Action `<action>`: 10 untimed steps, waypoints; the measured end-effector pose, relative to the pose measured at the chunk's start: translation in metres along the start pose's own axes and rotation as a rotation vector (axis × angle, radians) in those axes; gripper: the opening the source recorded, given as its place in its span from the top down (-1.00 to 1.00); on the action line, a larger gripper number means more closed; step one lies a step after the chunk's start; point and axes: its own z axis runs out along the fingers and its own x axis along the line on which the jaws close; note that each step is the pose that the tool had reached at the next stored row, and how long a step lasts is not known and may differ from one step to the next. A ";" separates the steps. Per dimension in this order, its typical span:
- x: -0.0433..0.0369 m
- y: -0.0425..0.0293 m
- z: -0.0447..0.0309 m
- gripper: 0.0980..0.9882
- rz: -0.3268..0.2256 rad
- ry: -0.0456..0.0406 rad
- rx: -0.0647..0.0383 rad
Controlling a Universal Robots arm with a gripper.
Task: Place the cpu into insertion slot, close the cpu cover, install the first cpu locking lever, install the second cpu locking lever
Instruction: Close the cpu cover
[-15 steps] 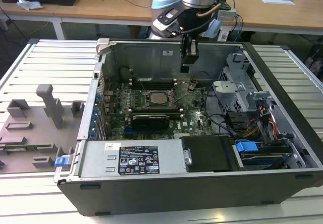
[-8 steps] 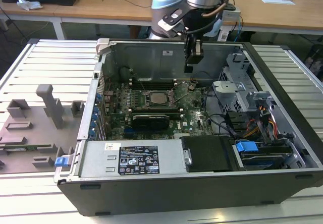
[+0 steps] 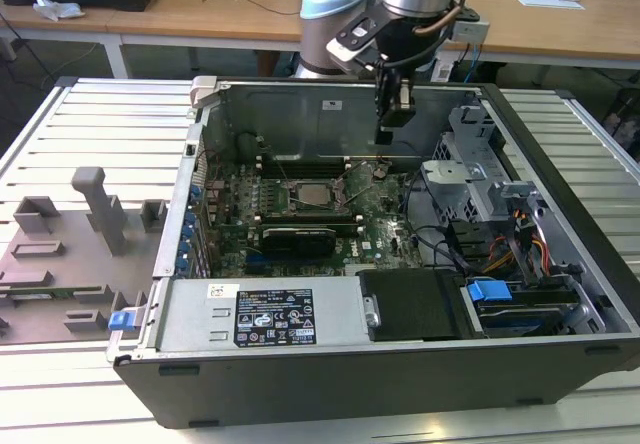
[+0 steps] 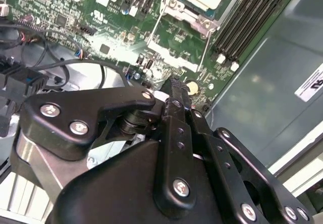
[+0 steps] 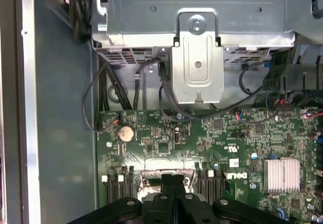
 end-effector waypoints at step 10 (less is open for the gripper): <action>0.0007 0.0199 -0.0001 0.98 0.000 0.0000 0.002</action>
